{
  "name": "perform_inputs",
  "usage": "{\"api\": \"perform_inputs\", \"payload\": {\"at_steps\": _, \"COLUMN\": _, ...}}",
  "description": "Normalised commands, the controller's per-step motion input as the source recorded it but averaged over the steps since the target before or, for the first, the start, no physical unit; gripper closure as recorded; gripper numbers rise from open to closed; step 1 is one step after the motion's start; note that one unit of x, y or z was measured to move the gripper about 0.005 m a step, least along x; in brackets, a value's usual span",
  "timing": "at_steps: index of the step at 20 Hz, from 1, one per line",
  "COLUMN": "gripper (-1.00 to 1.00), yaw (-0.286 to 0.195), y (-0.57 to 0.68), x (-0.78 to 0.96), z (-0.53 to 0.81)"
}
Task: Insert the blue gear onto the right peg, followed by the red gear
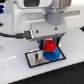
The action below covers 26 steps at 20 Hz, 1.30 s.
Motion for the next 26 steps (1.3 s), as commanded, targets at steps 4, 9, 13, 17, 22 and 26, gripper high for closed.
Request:
{"api": "perform_inputs", "payload": {"at_steps": 4, "gripper": 1.00, "yaw": 0.000, "y": 0.09, "x": 0.29, "z": 0.36}}
{"api": "perform_inputs", "payload": {"at_steps": 9, "gripper": 1.00, "yaw": 0.000, "y": 0.00, "x": 0.24, "z": -0.09}}
{"api": "perform_inputs", "payload": {"at_steps": 13, "gripper": 1.00, "yaw": 0.000, "y": 0.01, "x": 0.25, "z": -0.15}}
{"api": "perform_inputs", "payload": {"at_steps": 17, "gripper": 1.00, "yaw": 0.000, "y": 0.00, "x": 0.17, "z": 0.00}}
{"api": "perform_inputs", "payload": {"at_steps": 22, "gripper": 1.00, "yaw": 0.000, "y": 0.13, "x": 0.47, "z": 0.56}}
{"api": "perform_inputs", "payload": {"at_steps": 26, "gripper": 1.00, "yaw": 0.000, "y": 0.01, "x": 0.25, "z": 0.01}}
